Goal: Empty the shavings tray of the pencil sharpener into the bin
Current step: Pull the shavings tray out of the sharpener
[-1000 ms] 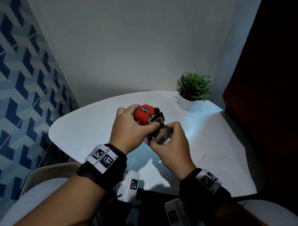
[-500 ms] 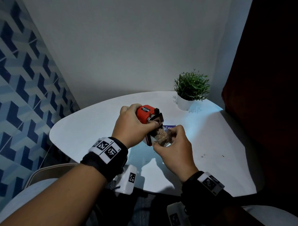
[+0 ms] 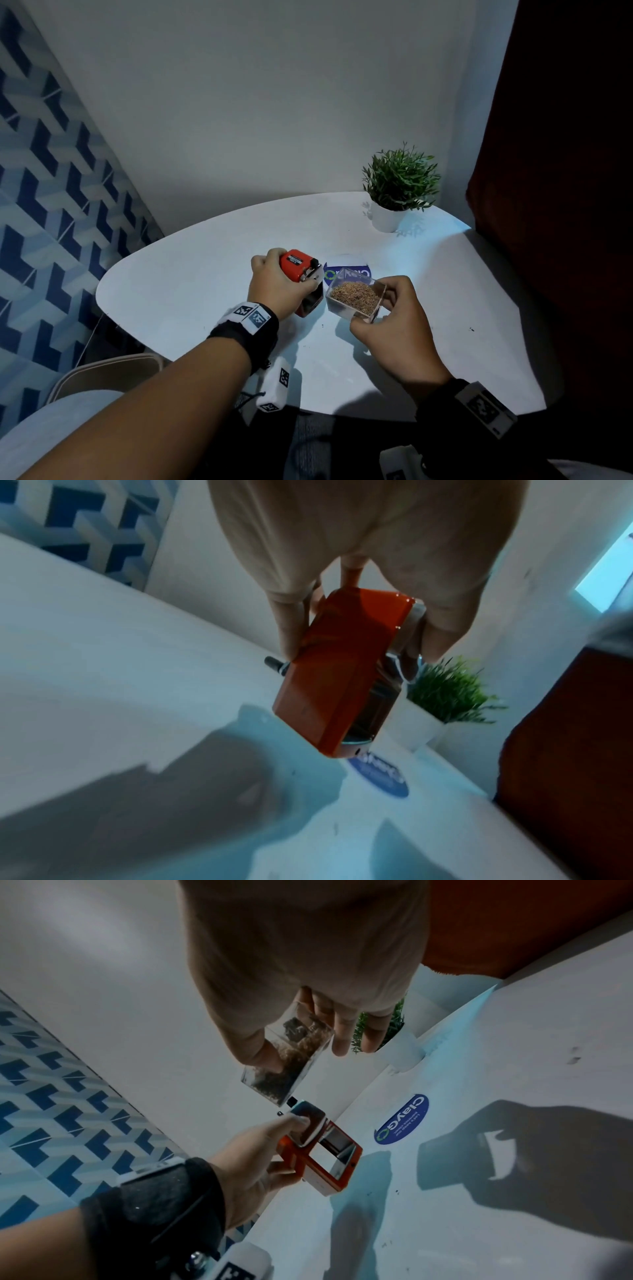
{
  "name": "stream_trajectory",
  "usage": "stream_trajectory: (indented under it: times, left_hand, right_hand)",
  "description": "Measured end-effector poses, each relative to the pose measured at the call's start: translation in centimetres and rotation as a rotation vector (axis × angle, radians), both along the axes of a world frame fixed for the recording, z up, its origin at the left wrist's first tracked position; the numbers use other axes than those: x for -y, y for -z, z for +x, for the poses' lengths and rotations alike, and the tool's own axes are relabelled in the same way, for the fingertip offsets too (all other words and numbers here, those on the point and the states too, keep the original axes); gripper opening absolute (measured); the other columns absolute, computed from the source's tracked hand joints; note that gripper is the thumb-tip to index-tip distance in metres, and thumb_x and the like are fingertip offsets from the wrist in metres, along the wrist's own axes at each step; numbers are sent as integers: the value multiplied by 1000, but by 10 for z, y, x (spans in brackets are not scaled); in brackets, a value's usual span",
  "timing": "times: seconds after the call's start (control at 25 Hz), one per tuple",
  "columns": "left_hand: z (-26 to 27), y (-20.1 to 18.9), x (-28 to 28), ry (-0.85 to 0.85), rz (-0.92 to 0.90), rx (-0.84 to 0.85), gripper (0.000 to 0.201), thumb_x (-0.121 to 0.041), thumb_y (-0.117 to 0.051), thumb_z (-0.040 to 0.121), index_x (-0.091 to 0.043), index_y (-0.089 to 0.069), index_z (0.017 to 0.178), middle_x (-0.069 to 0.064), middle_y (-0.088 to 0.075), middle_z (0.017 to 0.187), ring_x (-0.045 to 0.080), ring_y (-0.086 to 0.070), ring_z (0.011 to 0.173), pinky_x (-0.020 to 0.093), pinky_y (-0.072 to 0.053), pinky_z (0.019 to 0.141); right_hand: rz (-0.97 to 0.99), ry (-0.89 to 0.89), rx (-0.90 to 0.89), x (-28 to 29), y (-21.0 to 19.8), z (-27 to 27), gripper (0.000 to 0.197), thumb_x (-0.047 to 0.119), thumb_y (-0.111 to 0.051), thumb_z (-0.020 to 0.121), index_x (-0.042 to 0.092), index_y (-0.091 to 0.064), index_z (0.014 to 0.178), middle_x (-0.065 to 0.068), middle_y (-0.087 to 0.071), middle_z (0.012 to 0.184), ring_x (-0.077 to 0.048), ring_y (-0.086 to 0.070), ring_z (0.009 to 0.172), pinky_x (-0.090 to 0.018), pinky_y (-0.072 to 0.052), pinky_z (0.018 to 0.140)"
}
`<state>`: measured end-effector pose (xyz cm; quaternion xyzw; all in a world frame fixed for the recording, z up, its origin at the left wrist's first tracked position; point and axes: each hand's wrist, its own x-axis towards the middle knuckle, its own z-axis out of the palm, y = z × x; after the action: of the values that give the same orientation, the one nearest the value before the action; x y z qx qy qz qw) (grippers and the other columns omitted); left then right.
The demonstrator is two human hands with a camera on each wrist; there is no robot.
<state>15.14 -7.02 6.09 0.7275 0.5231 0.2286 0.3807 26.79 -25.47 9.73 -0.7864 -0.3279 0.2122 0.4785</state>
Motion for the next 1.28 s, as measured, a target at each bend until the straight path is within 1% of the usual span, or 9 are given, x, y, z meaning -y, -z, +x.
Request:
stream_trajectory:
  times: [0.12,0.48,0.64,0.76,0.84,0.92,1.04,1.16,1.28]
  left_hand:
    - [6,29,2,-4,-20,-34,86,-45,-92,69,-20,-50,140,7,-40,135,22,-61,101,23,-47,91]
    - [8,58,4,59,39,-35,85,-42,-93,68,-24,-49,139,7,-38,138,26,-66,103,26,-52,91]
    - [2,55,2,106,-43,-73,95,-39,-94,67,-29,-42,145,6,-35,143,26,-68,111,36,-58,100]
    - [-8,33,1,159,-115,-106,98,-33,-91,72,-26,-38,154,10,-34,151,29,-58,130,28,-45,107]
    - [-16,9,-1,151,-123,-91,85,-33,-84,83,-25,-40,155,12,-38,154,30,-54,135,33,-41,110]
    - [-23,-23,-2,169,-163,29,53,-35,-70,96,-25,-54,145,13,-55,145,27,-63,119,36,-51,100]
    - [-40,-73,5,316,-412,208,34,-38,-53,106,-15,-69,126,10,-69,114,24,-64,85,28,-55,72]
    - [-66,-112,16,449,-545,250,33,-33,-56,106,-14,-68,130,12,-68,109,33,-67,85,35,-61,73]
    - [-98,-136,18,423,-523,322,31,-17,-63,103,-12,-65,134,16,-69,110,38,-67,93,32,-65,77]
  right_hand:
    - [4,-15,-5,3,12,7,53,12,-82,66,26,-54,109,11,-72,112,-3,-68,108,-28,-55,90]
    - [1,-110,-23,-1,26,11,57,33,-80,53,28,-57,104,10,-77,106,-5,-72,109,-31,-56,94]
    - [-37,-135,12,0,21,9,57,21,-87,60,27,-57,107,15,-74,106,-5,-70,107,-28,-54,90]
    - [-43,-143,30,3,12,7,57,12,-89,66,31,-57,109,22,-69,106,3,-66,105,-28,-55,86]
    - [-34,-152,27,3,4,6,57,9,-88,68,36,-56,106,23,-67,106,10,-63,99,-24,-57,75]
    - [-15,-163,14,1,-3,2,57,8,-88,70,40,-56,105,20,-66,108,7,-63,95,-13,-52,60]
    - [49,-195,8,-6,-18,-11,55,14,-90,70,39,-58,108,19,-67,110,2,-62,102,-17,-46,66]
    - [103,-255,-3,-16,-42,-27,57,20,-92,68,37,-58,111,20,-67,107,4,-64,100,-21,-49,75]
    - [154,-324,1,-27,-62,-46,59,11,-92,70,29,-60,116,20,-68,107,12,-67,88,-11,-52,70]
